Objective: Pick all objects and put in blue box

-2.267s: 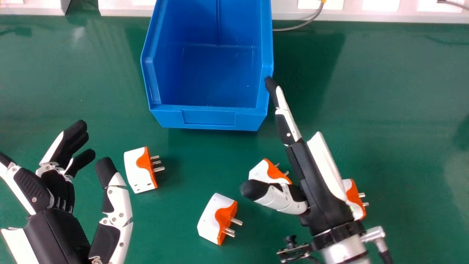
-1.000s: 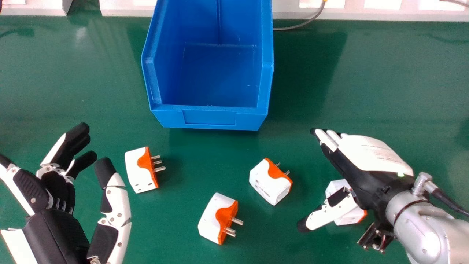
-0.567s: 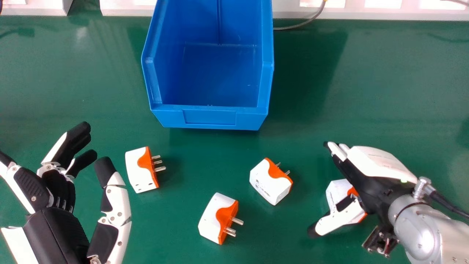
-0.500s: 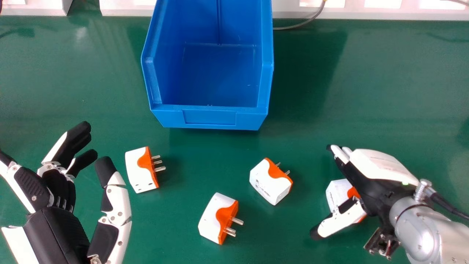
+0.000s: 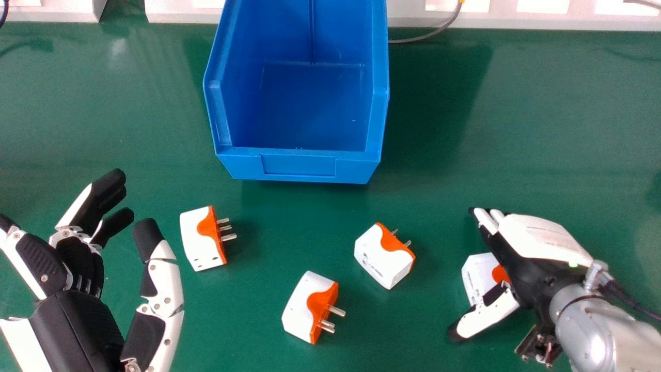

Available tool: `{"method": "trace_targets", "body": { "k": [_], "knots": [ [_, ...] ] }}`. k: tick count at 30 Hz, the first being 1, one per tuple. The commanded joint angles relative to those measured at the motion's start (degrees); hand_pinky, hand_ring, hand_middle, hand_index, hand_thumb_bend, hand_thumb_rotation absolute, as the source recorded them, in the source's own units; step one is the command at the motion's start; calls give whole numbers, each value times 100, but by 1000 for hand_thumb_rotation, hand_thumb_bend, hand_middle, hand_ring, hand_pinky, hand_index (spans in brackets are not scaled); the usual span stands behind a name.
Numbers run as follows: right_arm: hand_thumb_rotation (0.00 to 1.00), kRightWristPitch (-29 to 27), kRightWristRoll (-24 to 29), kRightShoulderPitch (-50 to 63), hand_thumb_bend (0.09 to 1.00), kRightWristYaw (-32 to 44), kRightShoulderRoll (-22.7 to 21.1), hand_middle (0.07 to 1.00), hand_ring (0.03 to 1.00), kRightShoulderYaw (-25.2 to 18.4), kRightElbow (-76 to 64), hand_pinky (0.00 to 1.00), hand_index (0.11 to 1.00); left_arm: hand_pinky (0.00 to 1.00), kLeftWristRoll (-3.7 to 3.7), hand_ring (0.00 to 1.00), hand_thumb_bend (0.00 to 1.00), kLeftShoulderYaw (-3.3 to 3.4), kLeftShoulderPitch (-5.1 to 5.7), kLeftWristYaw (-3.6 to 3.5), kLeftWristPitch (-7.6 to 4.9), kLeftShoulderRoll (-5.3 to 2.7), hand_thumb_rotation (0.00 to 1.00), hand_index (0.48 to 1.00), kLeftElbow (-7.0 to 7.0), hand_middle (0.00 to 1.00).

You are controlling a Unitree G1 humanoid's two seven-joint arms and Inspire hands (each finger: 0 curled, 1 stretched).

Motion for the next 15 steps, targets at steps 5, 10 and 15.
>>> {"method": "trace_targets", "body": {
  "k": [5,10,15],
  "knots": [
    [4,-299,410,121,544,-858,94,525,410,-133,313,326,556,680,-49,739,241,-50,-2,-45,-71,-413,0,731,-155,736],
    [0,-318,447,115,516,-998,50,502,396,-73,314,323,517,677,-22,739,240,-24,8,-32,-89,-419,0,733,-142,739],
    [0,-446,627,139,516,-1086,7,497,396,-107,309,328,512,681,-78,742,245,-72,38,-49,-76,-433,0,731,-172,737]
  ]
}}
